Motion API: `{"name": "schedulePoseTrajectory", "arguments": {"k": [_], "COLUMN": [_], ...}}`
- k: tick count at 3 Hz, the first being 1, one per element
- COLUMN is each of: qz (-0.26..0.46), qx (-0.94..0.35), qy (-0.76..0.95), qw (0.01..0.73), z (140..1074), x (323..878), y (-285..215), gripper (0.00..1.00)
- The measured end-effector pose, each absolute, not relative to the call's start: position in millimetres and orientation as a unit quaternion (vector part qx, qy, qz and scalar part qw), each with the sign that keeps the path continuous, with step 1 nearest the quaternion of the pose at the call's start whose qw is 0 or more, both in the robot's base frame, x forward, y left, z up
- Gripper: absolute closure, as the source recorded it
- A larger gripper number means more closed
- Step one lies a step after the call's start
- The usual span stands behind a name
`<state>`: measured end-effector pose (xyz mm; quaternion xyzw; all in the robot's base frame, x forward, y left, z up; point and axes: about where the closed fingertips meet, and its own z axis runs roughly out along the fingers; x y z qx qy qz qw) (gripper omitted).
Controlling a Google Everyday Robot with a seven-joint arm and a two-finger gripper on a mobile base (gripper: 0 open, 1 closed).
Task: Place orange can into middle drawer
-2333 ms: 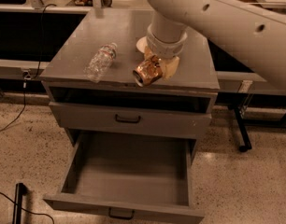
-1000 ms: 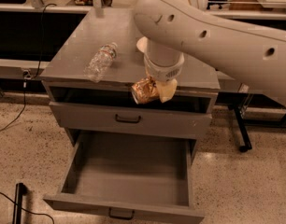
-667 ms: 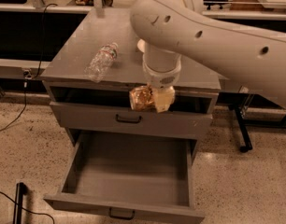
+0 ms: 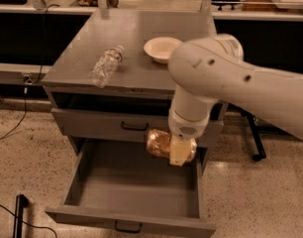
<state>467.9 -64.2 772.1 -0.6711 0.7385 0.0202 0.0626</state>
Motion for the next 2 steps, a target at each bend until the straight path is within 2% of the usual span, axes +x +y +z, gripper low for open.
{"name": "schedulePoseTrajectory", "arguments": {"k": [1, 2], "qz": [0.024, 0.034], "qx": [-0.644, -0.647], "qy": [0.762, 0.76], "qw": [0.065, 0.052], "z": [740.8, 732.9], "x": [452.1, 456.8], "y": [-91.5, -85.2], "gripper": [1.0, 1.0]}}
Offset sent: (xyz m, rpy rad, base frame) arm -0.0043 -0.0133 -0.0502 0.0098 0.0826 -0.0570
